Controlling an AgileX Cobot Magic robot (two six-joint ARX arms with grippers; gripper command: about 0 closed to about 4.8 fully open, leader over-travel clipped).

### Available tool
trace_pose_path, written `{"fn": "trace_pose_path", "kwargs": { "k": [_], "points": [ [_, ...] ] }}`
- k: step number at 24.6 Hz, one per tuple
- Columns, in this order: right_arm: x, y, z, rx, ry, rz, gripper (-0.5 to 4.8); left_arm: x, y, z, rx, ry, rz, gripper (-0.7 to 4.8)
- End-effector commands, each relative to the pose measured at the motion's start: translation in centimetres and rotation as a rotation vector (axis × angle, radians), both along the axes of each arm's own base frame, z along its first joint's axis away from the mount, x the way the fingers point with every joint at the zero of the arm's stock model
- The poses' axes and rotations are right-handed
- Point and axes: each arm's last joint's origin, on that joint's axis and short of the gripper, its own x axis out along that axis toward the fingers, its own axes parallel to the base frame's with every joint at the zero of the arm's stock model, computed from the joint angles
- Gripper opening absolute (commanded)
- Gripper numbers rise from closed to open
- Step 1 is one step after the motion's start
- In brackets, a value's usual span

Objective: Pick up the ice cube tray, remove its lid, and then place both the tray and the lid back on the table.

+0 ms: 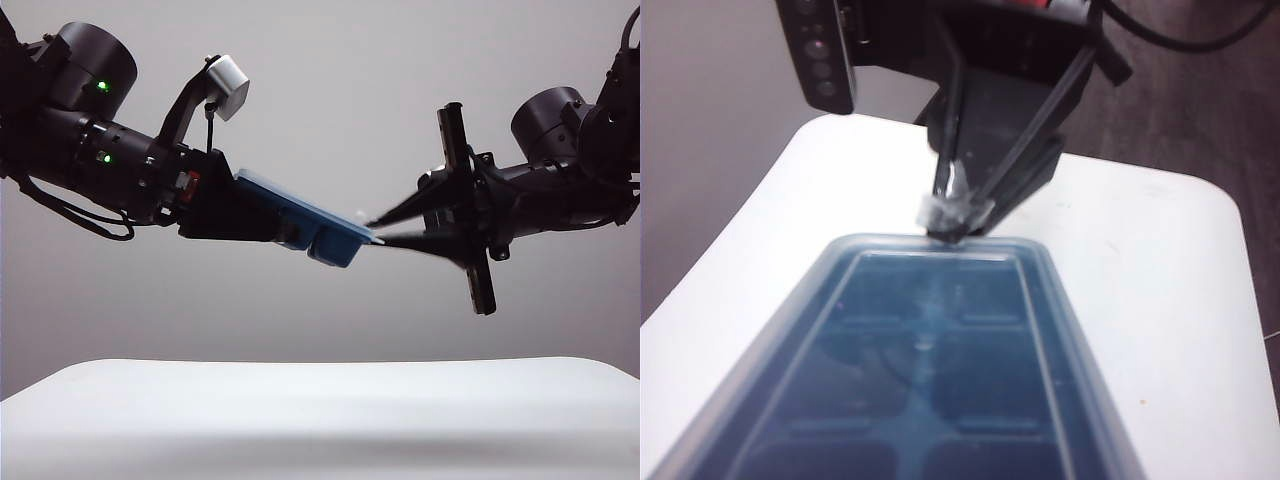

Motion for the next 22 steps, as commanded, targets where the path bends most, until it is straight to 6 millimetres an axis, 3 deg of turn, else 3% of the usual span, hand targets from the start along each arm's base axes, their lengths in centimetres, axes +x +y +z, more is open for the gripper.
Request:
{"fn": "trace_pose_path", "kwargs": {
  "k": [1,6,9,13,15,22],
  "points": [
    [0.2,-0.4,0.4,0.005,-0.063,-0.005,2.11,0.0,-0.1,0.4,-0.013,-0.021,-0.01,2.06],
    [0.6,-1.9,0.3,0.005,-0.057,-0.041,2.1,0.1,0.0,0.4,-0.002,-0.028,0.014,2.06],
    [0.3,-2.6,-0.2,0.011,0.034,-0.026,2.07,0.2,0.0,0.4,0.006,-0.035,0.033,2.06],
    [-0.1,-2.0,-0.3,0.019,0.061,0.014,1.97,0.3,0.0,0.5,-0.001,-0.05,0.033,2.06],
    [-0.2,-1.5,-0.3,0.021,0.067,0.032,1.49,0.3,-0.1,0.6,-0.003,-0.056,0.032,2.06],
    [-0.6,-0.1,-0.3,0.021,0.074,0.073,1.42,0.3,-0.1,0.6,-0.003,-0.057,0.032,2.06]
  ]
}}
